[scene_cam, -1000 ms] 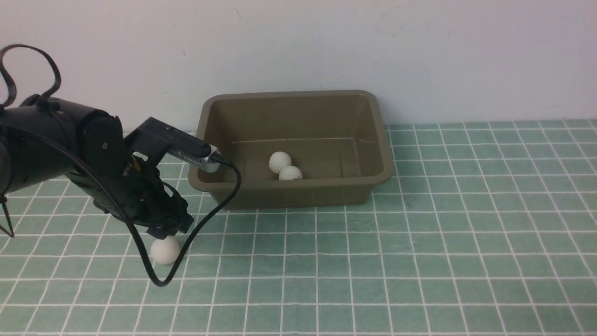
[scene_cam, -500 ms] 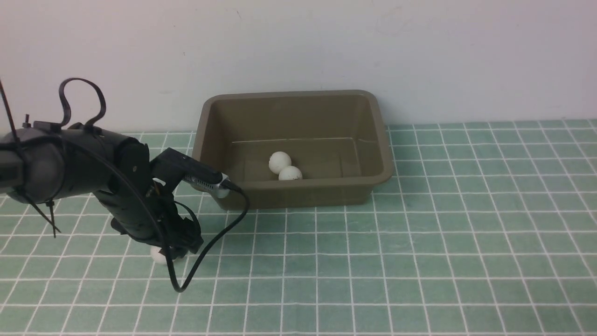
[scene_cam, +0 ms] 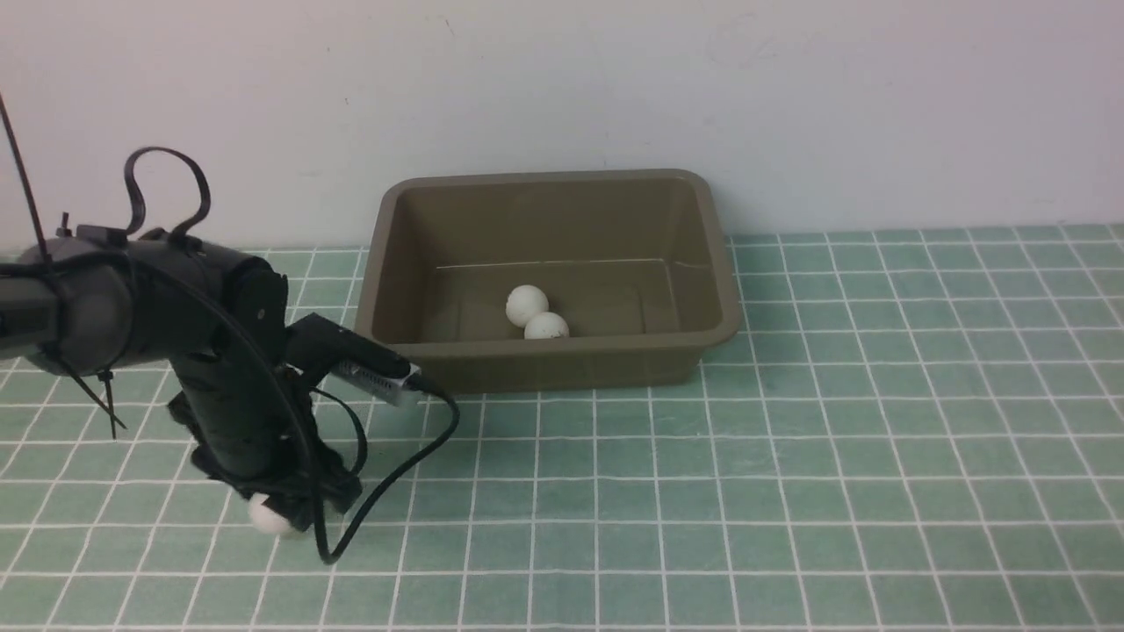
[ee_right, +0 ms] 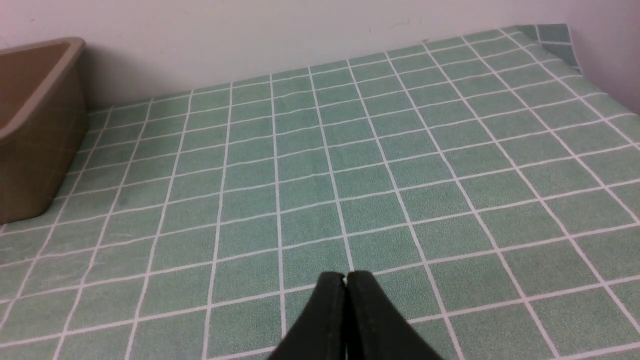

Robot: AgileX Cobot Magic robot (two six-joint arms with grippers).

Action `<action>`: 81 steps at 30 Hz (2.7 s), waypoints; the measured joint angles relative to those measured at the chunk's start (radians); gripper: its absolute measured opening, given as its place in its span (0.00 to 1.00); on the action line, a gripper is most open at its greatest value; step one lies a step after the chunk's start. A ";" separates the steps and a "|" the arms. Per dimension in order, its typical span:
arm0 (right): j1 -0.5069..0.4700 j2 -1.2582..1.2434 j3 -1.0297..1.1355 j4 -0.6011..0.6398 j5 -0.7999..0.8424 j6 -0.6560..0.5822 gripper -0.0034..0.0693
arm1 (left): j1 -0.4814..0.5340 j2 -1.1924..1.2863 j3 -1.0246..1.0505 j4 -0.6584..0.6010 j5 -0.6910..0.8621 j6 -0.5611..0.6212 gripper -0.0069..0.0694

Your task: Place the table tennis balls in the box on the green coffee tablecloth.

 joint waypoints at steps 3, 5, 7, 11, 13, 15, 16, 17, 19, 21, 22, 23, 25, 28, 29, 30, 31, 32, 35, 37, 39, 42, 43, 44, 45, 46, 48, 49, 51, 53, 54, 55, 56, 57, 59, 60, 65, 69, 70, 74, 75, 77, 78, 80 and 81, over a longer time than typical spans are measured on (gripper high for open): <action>0.000 0.000 0.000 0.000 0.000 0.000 0.03 | 0.000 0.031 -0.010 -0.072 -0.096 0.059 0.55; 0.000 0.000 0.000 0.000 0.000 0.000 0.03 | 0.000 0.055 -0.011 -0.105 -0.147 0.092 0.55; 0.000 0.000 0.000 0.000 0.000 0.000 0.03 | 0.000 0.084 -0.012 -0.133 -0.176 0.123 0.55; 0.000 0.000 0.000 0.000 0.000 0.000 0.03 | 0.000 0.167 -0.012 -0.166 -0.217 0.170 0.55; 0.000 0.000 0.000 0.000 0.000 0.000 0.03 | 0.000 0.212 -0.012 -0.170 -0.229 0.198 0.55; 0.000 0.000 0.000 0.000 0.000 0.000 0.03 | 0.000 0.244 -0.012 -0.172 -0.241 0.212 0.55; 0.000 0.000 0.000 0.000 0.000 0.000 0.03 | 0.000 0.254 -0.012 -0.173 -0.244 0.215 0.55; 0.000 0.000 0.000 0.000 0.000 0.000 0.03 | 0.000 0.268 -0.012 -0.174 -0.249 0.221 0.55; 0.000 0.000 0.000 0.000 0.000 0.000 0.03 | 0.000 0.292 -0.012 -0.176 -0.255 0.230 0.55; 0.000 0.000 0.000 0.000 0.000 0.000 0.03 | 0.000 0.317 -0.012 -0.182 -0.261 0.235 0.55; 0.000 0.000 0.000 0.000 0.000 0.000 0.03 | 0.000 0.326 -0.012 -0.188 -0.266 0.240 0.56; 0.000 0.000 0.000 0.000 0.000 0.000 0.03 | 0.000 0.334 -0.012 -0.192 -0.272 0.246 0.58; 0.000 0.000 0.000 0.000 0.000 0.000 0.03 | 0.000 0.339 -0.012 -0.196 -0.277 0.250 0.61; 0.000 0.000 0.000 0.000 0.000 0.000 0.03 | 0.000 0.340 -0.012 -0.198 -0.288 0.252 0.67; 0.000 0.000 0.000 0.000 0.000 0.000 0.03 | 0.000 0.340 -0.012 -0.199 -0.295 0.252 0.70; 0.000 0.000 0.000 0.000 0.000 0.000 0.03 | 0.000 0.340 -0.012 -0.199 -0.298 0.252 0.71; 0.000 0.000 0.000 0.000 0.000 0.000 0.03 | 0.000 0.339 -0.013 -0.200 -0.300 0.252 0.72; 0.000 0.000 0.000 0.000 0.000 0.000 0.03 | 0.000 0.339 -0.013 -0.200 -0.301 0.252 0.74; 0.000 0.000 0.000 0.000 0.000 0.000 0.03 | 0.000 0.334 -0.013 -0.200 -0.301 0.253 0.76; 0.000 0.000 0.000 0.000 0.000 0.000 0.03 | 0.000 0.321 -0.013 -0.200 -0.299 0.253 0.76; 0.000 0.000 0.000 0.000 0.000 0.000 0.03 | 0.000 0.285 -0.013 -0.200 -0.287 0.243 0.71; 0.000 0.000 0.000 0.000 0.000 0.000 0.03 | 0.001 0.199 -0.013 -0.190 -0.241 0.213 0.56; 0.000 0.000 0.000 0.000 0.000 0.000 0.03 | 0.001 0.164 -0.013 -0.185 -0.227 0.211 0.49; 0.000 0.000 0.000 0.000 0.000 0.000 0.03 | 0.001 0.127 -0.013 -0.171 -0.205 0.208 0.41; 0.000 0.000 0.000 0.000 0.000 0.000 0.03 | 0.001 0.091 -0.013 -0.154 -0.182 0.206 0.32; 0.000 0.000 0.000 0.000 0.000 0.000 0.03 | 0.001 0.048 -0.013 -0.136 -0.154 0.204 0.21; 0.000 0.000 0.000 0.000 0.000 0.000 0.03 | 0.001 -0.036 -0.013 -0.087 -0.052 0.194 0.11; 0.000 0.000 0.000 0.000 0.000 0.000 0.03 | 0.001 -0.060 -0.013 -0.073 -0.019 0.184 0.10; 0.000 0.000 0.000 0.000 0.000 0.000 0.03 | 0.001 -0.093 -0.012 -0.053 0.022 0.167 0.09; 0.000 0.000 0.000 0.000 0.000 0.000 0.03 | 0.001 -0.117 -0.004 -0.044 0.032 0.157 0.09; 0.000 0.000 0.000 0.000 0.000 0.000 0.03 | 0.001 -0.125 0.001 -0.040 0.032 0.154 0.09; 0.000 0.000 0.000 0.000 0.000 0.000 0.03 | 0.001 -0.141 0.009 -0.038 0.031 0.149 0.09; 0.000 0.000 0.000 0.000 0.000 0.000 0.03 | 0.001 -0.153 0.020 -0.033 0.027 0.146 0.09; 0.000 0.000 0.000 0.000 0.000 0.000 0.03 | 0.001 -0.174 0.055 -0.032 0.008 0.143 0.09; 0.000 0.000 0.000 0.000 0.000 0.000 0.03 | 0.001 -0.219 0.110 -0.032 -0.048 0.142 0.09; 0.000 0.000 0.000 0.000 0.000 0.000 0.03 | 0.001 -0.229 0.136 -0.032 -0.064 0.142 0.09; 0.000 0.000 0.000 0.000 0.000 0.000 0.03 | 0.001 -0.311 0.302 -0.033 -0.234 0.142 0.09; 0.000 0.000 0.000 0.000 0.000 0.000 0.03 | 0.001 -0.421 0.570 -0.033 -0.462 0.142 0.09; 0.000 0.000 0.000 0.000 0.000 0.000 0.03 | 0.001 -0.438 0.614 -0.033 -0.485 0.142 0.09; 0.000 0.000 0.000 0.000 0.000 0.000 0.03 | 0.001 -0.503 0.755 -0.033 -0.608 0.143 0.09; 0.000 0.000 0.000 0.000 0.000 0.000 0.03 | 0.001 -0.526 0.821 -0.035 -0.663 0.143 0.09; 0.000 0.000 0.000 0.000 0.001 0.000 0.03 | 0.001 -0.561 0.893 -0.044 -0.727 0.143 0.09; 0.000 0.000 0.000 0.000 0.003 0.000 0.03 | 0.001 -0.588 0.938 -0.054 -0.769 0.143 0.09; 0.000 0.000 0.000 0.000 0.003 0.000 0.03 | 0.001 -0.628 1.018 -0.076 -0.851 0.143 0.09; 0.000 0.000 0.000 0.000 0.003 0.000 0.03 | 0.001 -0.637 1.045 -0.091 -0.879 0.141 0.09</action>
